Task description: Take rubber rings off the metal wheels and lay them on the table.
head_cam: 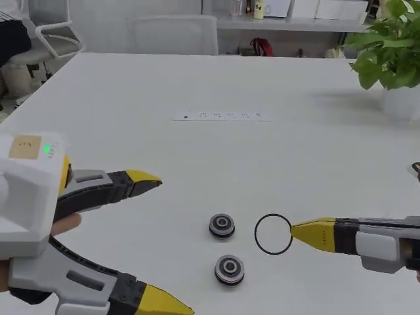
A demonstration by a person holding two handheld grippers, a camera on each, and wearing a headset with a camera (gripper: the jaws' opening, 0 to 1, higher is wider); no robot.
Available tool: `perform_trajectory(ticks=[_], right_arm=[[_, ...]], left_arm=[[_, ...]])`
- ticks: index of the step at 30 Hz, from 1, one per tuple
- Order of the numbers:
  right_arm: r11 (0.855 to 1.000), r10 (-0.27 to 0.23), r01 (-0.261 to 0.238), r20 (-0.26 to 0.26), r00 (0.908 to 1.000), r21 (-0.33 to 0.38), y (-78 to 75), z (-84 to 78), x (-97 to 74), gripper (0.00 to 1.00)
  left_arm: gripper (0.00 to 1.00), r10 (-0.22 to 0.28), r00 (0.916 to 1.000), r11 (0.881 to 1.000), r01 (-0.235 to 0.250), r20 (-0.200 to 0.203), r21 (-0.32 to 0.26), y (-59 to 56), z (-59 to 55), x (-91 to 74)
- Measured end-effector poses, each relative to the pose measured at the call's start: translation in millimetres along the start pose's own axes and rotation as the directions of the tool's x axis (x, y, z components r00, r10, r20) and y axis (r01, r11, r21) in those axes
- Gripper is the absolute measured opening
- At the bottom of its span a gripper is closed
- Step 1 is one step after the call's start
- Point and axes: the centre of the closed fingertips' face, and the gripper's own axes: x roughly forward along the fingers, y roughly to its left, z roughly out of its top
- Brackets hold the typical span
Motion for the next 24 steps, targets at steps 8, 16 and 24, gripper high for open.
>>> perform_trajectory(ticks=[8, 16, 24], right_arm=[[1.000, -0.007, 0.007, 0.002, 1.0000, -0.024, 10.3, 7.0, 0.0, 0.00], [0.999, 0.005, -0.004, 0.015, 0.9999, -0.032, 21.7, 15.9, 9.8, 0.00], [0.998, 0.013, -0.013, 0.001, 0.9999, -0.059, 32.7, 21.6, 23.0, 0.00]], left_arm=[[1.00, 0.051, 0.9987, 0.999, -0.051, -0.005, -0.015, 10.5, -14.2, -29.8], [1.00, 0.095, 0.9953, 0.995, -0.096, -0.016, -0.036, 15.5, -33.0, -49.9], [1.00, 0.140, 0.9902, 0.989, -0.140, -0.008, -0.057, 19.4, -47.1, -67.0]])
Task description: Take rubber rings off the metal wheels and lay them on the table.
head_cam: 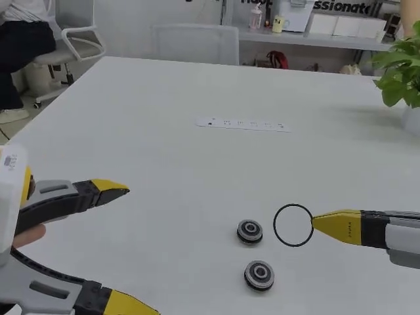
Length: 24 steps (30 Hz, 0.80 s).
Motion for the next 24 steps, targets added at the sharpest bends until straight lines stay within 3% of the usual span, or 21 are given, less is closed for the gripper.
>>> perform_trajectory(ticks=[11, 24], right_arm=[[0.999, 0.027, -0.028, -0.027, 0.9993, -0.028, 12.4, 3.5, 22.2, 0.00], [0.997, 0.049, -0.053, -0.070, 0.9964, -0.056, 22.5, 1.5, 51.3, 0.00]], left_arm=[[1.00, 0.063, 0.9979, 0.998, -0.062, 0.015, -0.026, 12.3, -15.5, -19.1], [1.00, 0.075, 0.9970, 0.996, -0.075, 0.018, -0.041, 21.0, -30.4, -31.6]])
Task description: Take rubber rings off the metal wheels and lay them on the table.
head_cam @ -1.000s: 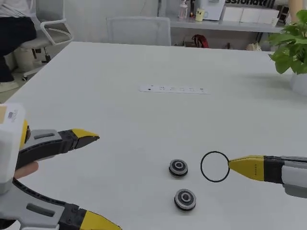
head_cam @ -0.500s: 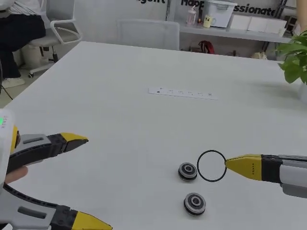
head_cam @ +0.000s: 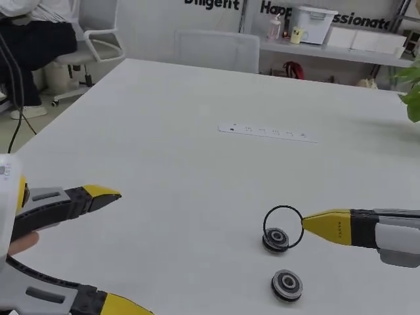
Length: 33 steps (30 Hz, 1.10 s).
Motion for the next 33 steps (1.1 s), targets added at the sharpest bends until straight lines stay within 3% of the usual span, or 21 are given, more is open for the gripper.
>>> perform_trajectory(ticks=[4, 17, 33], right_arm=[[1.000, 0.000, -0.001, -0.008, 1.0000, -0.008, 0.4, -0.6, 5.7, 0.00], [1.000, 0.010, -0.010, -0.055, 0.9984, 0.001, -7.3, -9.0, 19.5, 0.00], [0.999, 0.035, -0.034, -0.128, 0.9912, 0.009, -14.9, -22.4, 36.3, 0.00]], left_arm=[[1.00, -0.007, 0.9999, 1.000, 0.007, -0.007, -0.009, 4.4, -4.8, 2.2], [1.00, -0.038, 0.9993, 0.999, 0.038, -0.004, -0.034, 4.2, -13.4, 16.9], [1.00, -0.057, 0.9982, 0.997, 0.056, -0.021, -0.044, 8.3, -23.5, 36.1]])
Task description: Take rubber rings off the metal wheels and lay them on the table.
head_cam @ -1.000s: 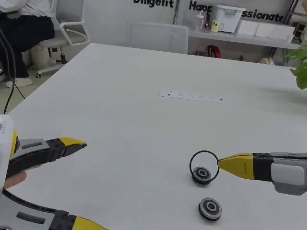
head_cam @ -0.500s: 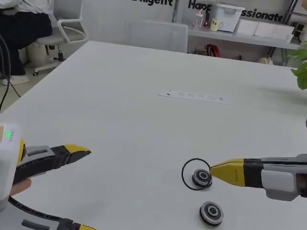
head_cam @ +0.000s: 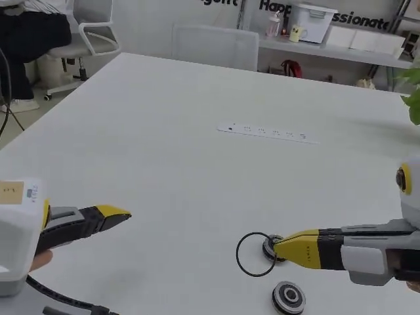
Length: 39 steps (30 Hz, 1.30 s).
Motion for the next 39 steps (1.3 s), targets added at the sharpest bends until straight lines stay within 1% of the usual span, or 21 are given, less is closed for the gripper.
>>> perform_trajectory(ticks=[9, 16, 21, 24, 27, 31, 36, 39], right_arm=[[1.000, 0.018, -0.017, -0.044, 0.9989, 0.008, -4.8, -3.6, 12.1, 0.00], [1.000, 0.024, -0.023, -0.074, 0.9969, 0.013, -11.9, -9.0, 21.0, 0.00], [0.999, 0.033, -0.031, -0.093, 0.9951, 0.028, -18.7, -15.6, 30.4, 0.00], [0.999, 0.035, -0.031, -0.117, 0.9925, 0.032, -24.0, -22.5, 36.3, 0.00], [0.998, 0.044, -0.039, -0.128, 0.9908, 0.045, -26.7, -26.3, 40.7, 0.00], [0.998, 0.050, -0.042, -0.142, 0.9886, 0.056, -32.1, -30.9, 45.7, 0.00], [0.996, 0.056, -0.044, -0.142, 0.9883, 0.083, -38.3, -35.3, 50.1, 0.00], [0.994, 0.055, -0.040, -0.153, 0.9867, 0.097, -43.9, -41.3, 53.5, 0.00]], left_arm=[[1.00, 0.004, 1.0000, 1.000, -0.004, 0.003, 0.006, 7.0, 1.5, 10.0], [1.00, 0.002, 1.0000, 1.000, -0.002, -0.006, 0.003, 12.4, 0.1, 20.2], [1.00, -0.001, 1.0000, 1.000, 0.000, -0.009, -0.013, 15.5, -0.4, 26.3], [1.00, 0.003, 1.0000, 1.000, -0.003, -0.008, -0.018, 18.1, -0.4, 28.4], [0.99, 0.003, 1.0000, 1.000, -0.003, -0.008, -0.028, 19.3, -0.9, 30.1], [0.98, 0.001, 0.9998, 0.999, -0.002, -0.018, -0.035, 21.7, -5.0, 34.2], [0.98, -0.003, 0.9997, 0.999, 0.002, -0.024, -0.047, 24.0, -8.2, 38.6], [0.97, -0.006, 0.9995, 0.998, 0.004, -0.032, -0.056, 25.7, -11.4, 41.5]])
